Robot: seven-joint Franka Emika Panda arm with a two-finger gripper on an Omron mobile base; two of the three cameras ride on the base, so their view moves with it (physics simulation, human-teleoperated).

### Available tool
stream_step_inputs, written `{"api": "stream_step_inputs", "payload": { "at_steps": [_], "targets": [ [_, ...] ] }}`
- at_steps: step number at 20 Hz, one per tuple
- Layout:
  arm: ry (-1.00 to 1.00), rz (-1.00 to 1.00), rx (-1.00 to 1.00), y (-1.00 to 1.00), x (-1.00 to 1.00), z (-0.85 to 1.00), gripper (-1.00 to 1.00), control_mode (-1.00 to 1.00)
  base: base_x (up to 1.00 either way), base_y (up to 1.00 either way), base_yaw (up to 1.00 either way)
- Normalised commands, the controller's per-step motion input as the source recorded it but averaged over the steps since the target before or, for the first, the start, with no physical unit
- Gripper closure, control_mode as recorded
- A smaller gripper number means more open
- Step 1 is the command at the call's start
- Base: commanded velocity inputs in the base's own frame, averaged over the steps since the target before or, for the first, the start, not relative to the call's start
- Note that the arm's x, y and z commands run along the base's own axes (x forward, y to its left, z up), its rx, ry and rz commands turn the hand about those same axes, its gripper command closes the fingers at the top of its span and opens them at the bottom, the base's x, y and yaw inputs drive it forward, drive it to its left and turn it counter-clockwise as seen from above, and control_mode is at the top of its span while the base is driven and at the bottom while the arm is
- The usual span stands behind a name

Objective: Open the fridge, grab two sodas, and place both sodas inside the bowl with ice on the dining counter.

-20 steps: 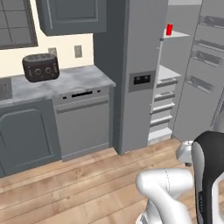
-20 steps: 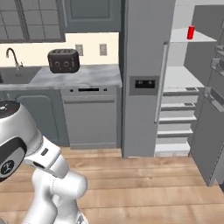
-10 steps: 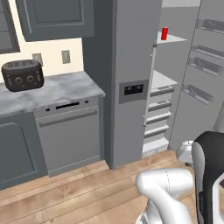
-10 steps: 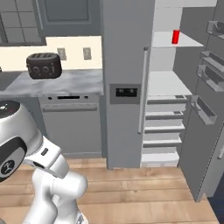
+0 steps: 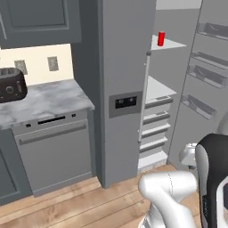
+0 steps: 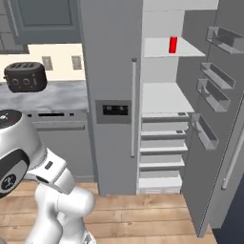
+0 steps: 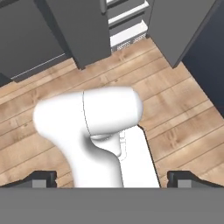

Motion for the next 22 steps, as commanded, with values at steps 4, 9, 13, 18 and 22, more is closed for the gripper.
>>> {"api": "stream_step_inputs", "payload": {
  "at_steps": [4,9,13,18,22],
  "targets": [
    [0.0,0.0,0.0,0.0,0.0,0.0,-1.0,1.0,0.62,-0.43,0.0],
    [0.0,0.0,0.0,0.0,0.0,0.0,-1.0,1.0,0.62,-0.41,0.0],
    [0.0,0.0,0.0,0.0,0.0,0.0,-1.0,1.0,0.62,-0.38,0.0],
    [0.0,0.0,0.0,0.0,0.0,0.0,-1.0,1.0,0.59,-0.36,0.0],
    [0.0,0.0,0.0,0.0,0.0,0.0,-1.0,1.0,0.55,-0.33,0.0]
  ]
}}
